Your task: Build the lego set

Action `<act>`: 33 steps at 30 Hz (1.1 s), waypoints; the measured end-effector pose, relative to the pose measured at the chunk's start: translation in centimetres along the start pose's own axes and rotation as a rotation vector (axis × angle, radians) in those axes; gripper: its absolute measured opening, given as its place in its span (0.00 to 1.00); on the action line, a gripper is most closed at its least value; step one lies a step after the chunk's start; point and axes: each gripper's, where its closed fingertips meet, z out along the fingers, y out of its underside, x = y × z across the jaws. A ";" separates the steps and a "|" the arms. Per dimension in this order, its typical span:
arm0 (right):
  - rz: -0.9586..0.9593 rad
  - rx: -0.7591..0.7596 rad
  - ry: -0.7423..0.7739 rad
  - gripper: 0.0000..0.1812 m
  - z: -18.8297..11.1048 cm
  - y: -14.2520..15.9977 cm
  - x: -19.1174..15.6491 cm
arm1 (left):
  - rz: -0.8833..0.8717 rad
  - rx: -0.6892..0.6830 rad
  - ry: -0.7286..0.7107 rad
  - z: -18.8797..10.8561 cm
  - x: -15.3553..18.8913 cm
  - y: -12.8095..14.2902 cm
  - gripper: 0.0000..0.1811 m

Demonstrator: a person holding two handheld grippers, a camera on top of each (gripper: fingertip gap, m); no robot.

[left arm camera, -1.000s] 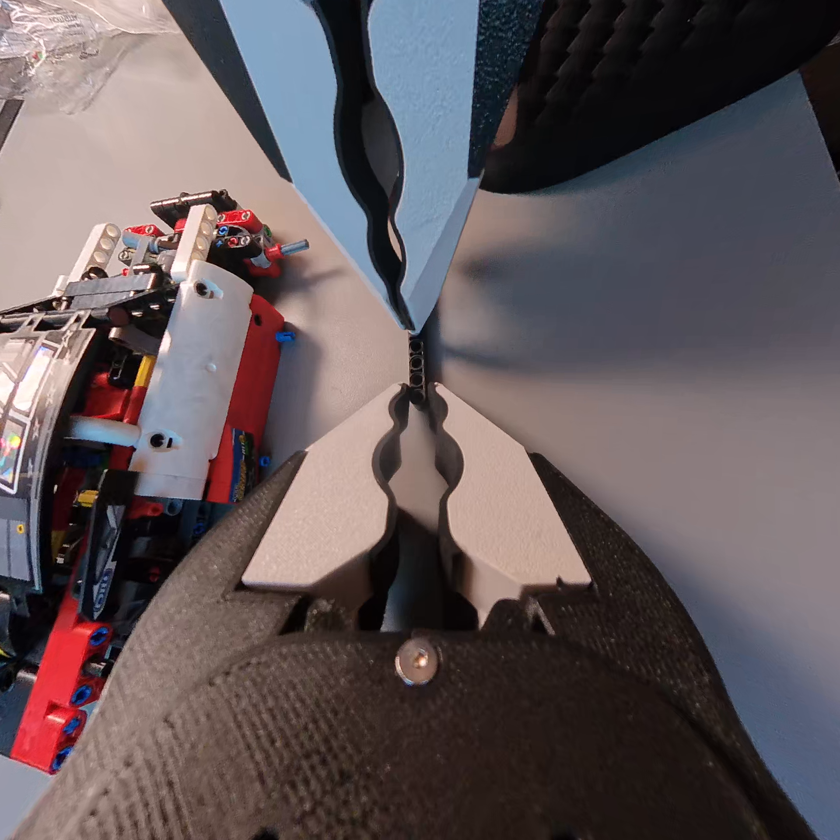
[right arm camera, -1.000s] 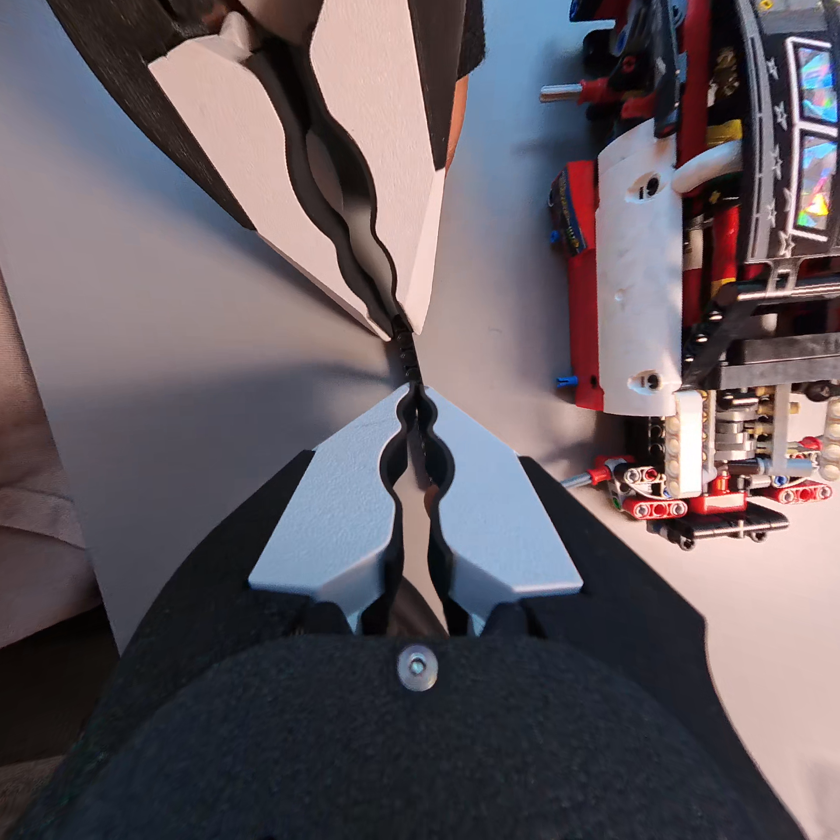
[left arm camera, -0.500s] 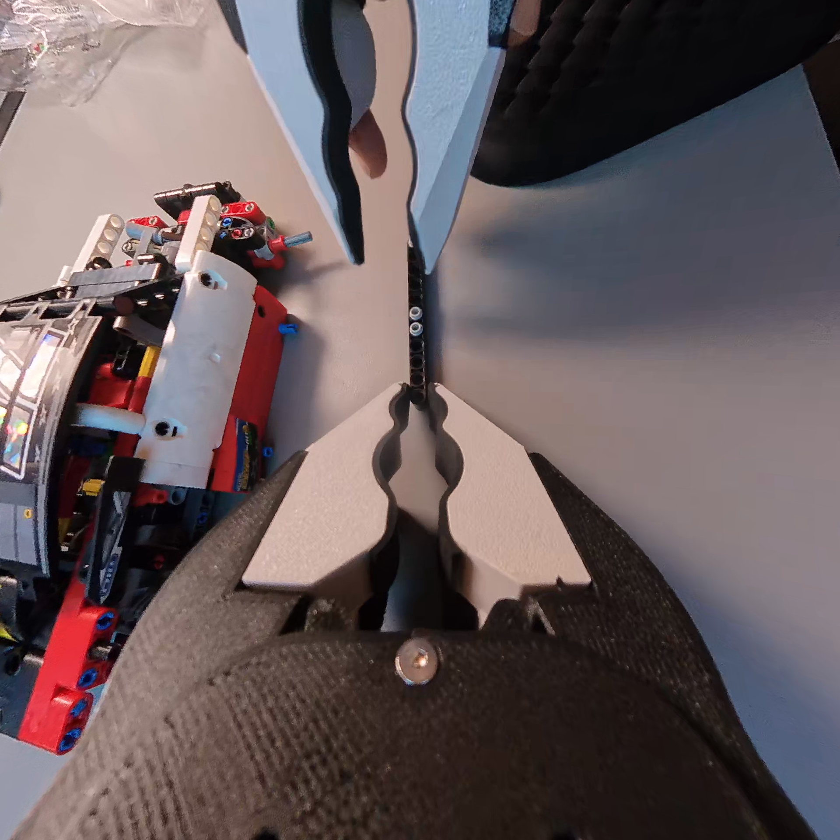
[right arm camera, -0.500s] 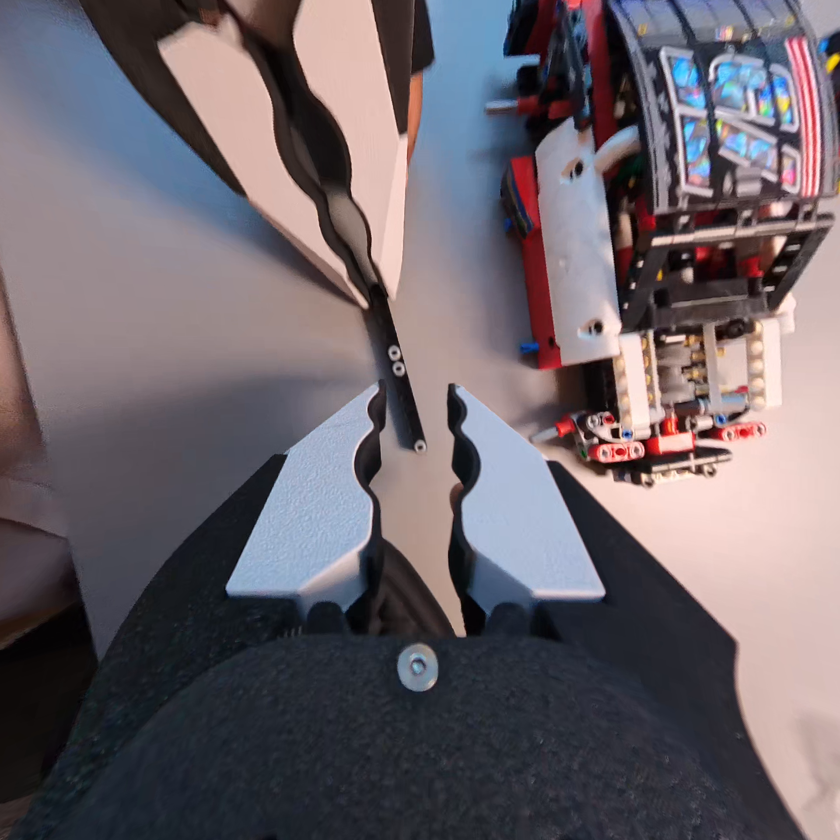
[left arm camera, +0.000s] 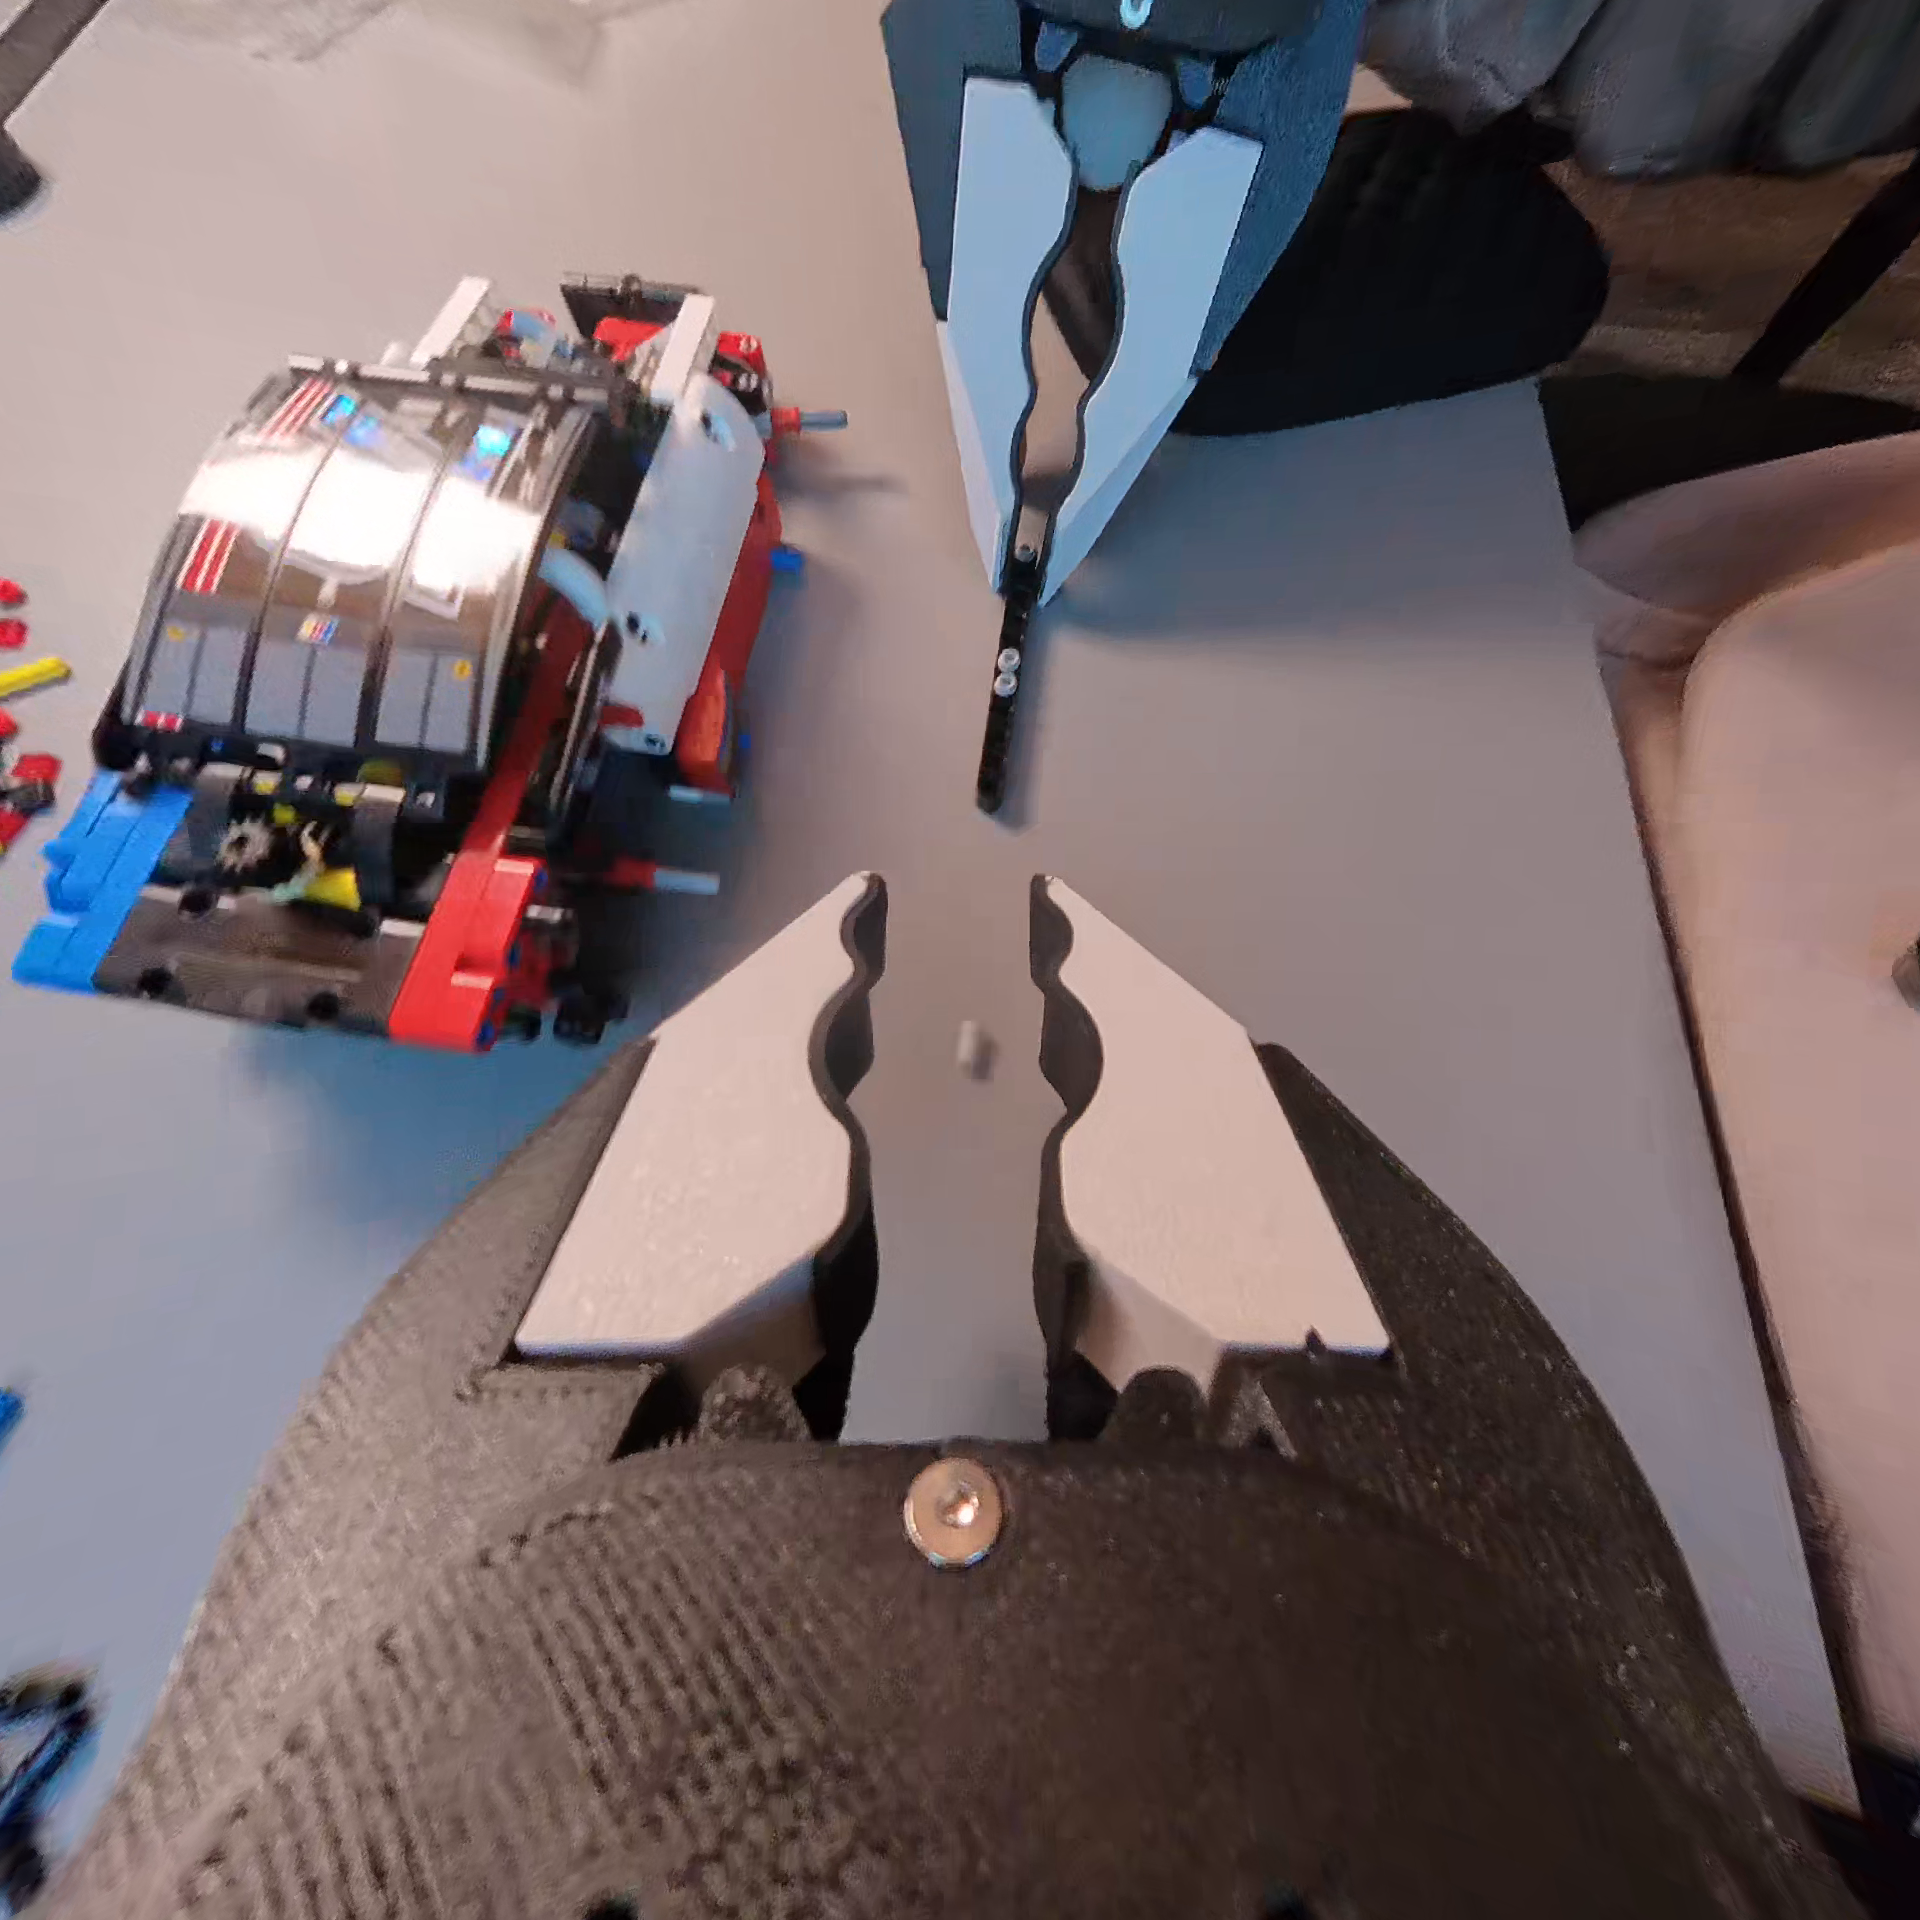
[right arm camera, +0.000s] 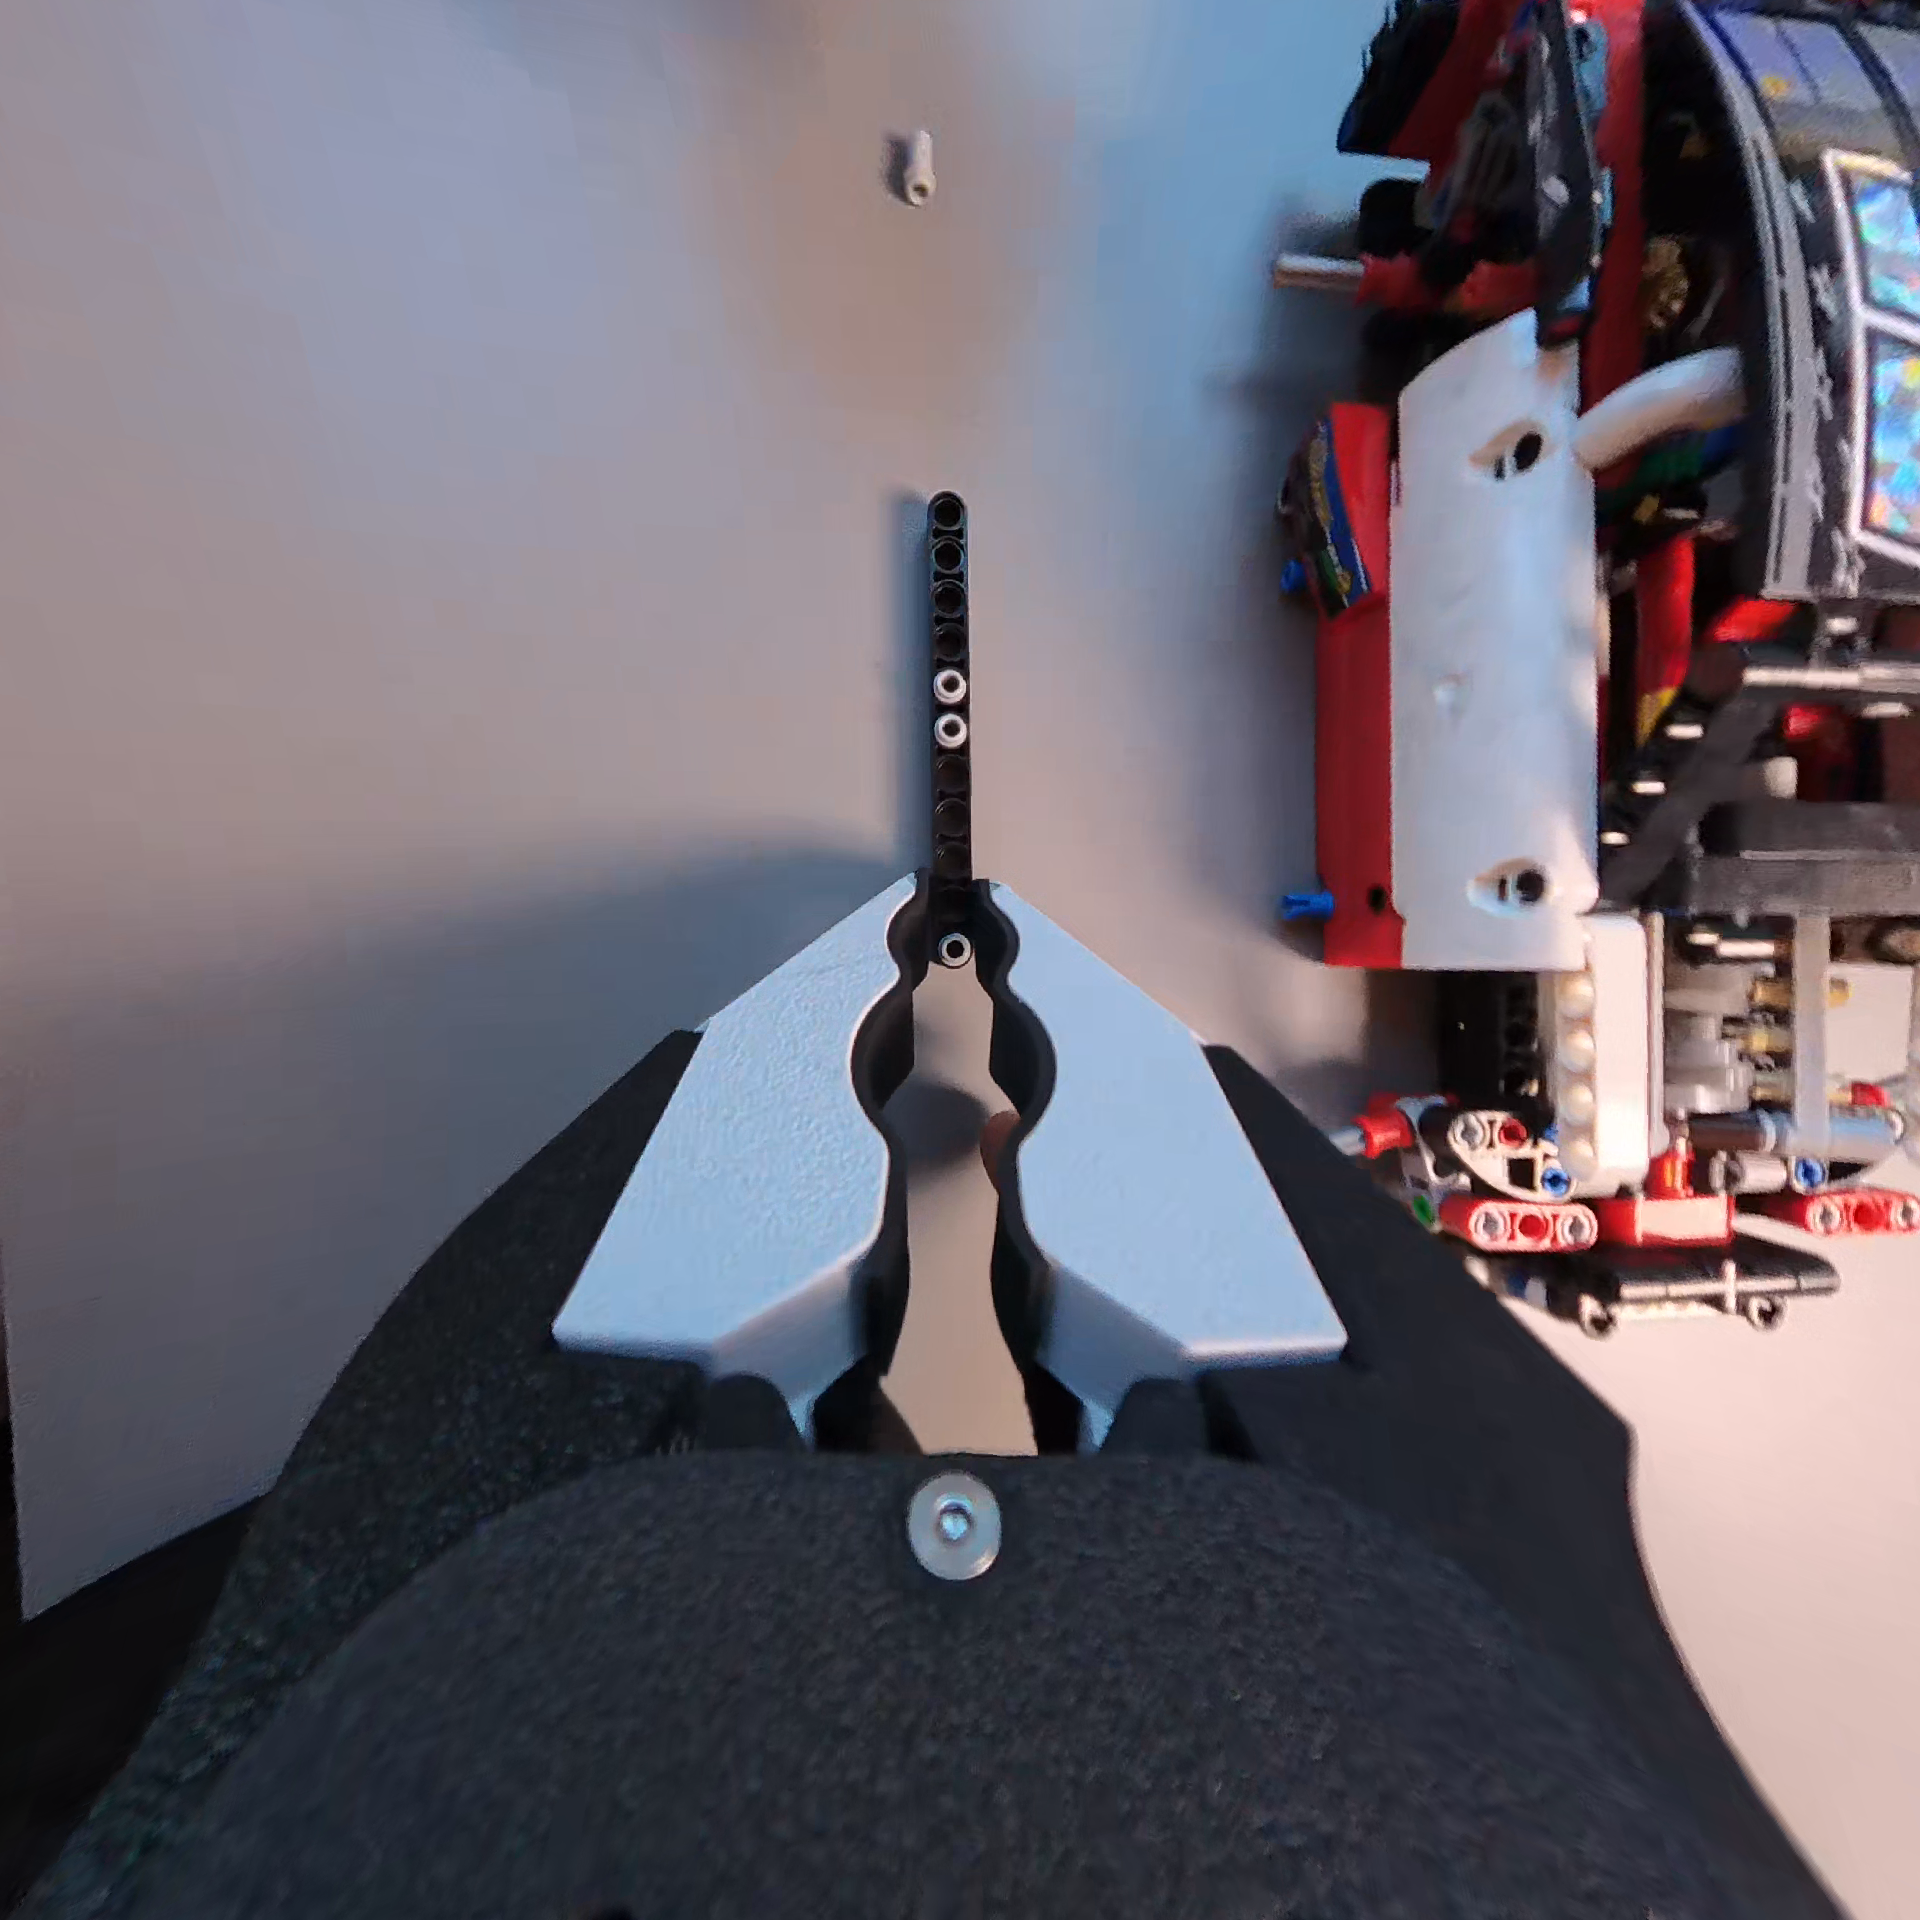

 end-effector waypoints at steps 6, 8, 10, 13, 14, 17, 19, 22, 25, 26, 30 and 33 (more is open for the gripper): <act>-0.054 0.034 -0.023 0.03 0.8 -1.2 0.1 | 0.031 -0.157 0.010 0.3 0.5 3.6 0.13; -0.059 0.046 -0.026 0.02 0.9 -1.4 0.1 | 0.038 -0.206 0.013 1.0 0.5 4.2 0.13; -0.062 0.056 -0.022 0.03 1.0 -1.6 0.1 | 0.051 -0.240 0.023 1.5 0.6 4.5 0.11; -0.063 0.070 -0.014 0.04 0.9 -1.5 0.2 | 0.059 -0.260 0.033 1.6 0.6 4.5 0.03; -0.060 0.081 -0.010 0.04 0.8 -1.6 0.3 | 0.068 -0.264 0.023 1.6 0.5 4.5 0.02; -0.053 0.175 0.012 0.06 -0.2 -2.6 0.7 | 0.094 -0.166 -0.013 1.5 -0.1 3.2 0.02; -0.067 0.303 0.030 0.08 -1.4 -4.5 0.7 | 0.031 0.062 0.017 0.9 0.3 0.0 0.02; -0.093 0.484 0.060 0.10 -3.1 -7.6 0.3 | -0.076 0.428 0.082 -1.4 0.6 -5.4 0.01; -0.090 0.650 0.071 0.11 -4.6 -10.4 -0.1 | -0.154 0.664 0.139 -3.2 0.8 -8.6 0.02; -0.079 0.696 0.085 0.11 -5.1 -11.1 0.0 | -0.179 0.718 0.140 -3.4 0.6 -9.2 0.02; -0.098 0.834 0.245 0.09 -7.0 -13.3 0.9 | -0.335 0.828 0.204 -3.1 0.4 -10.3 0.01; -0.173 0.857 0.377 0.08 -7.9 -14.1 1.2 | -0.453 0.863 0.286 -2.6 0.6 -10.7 0.01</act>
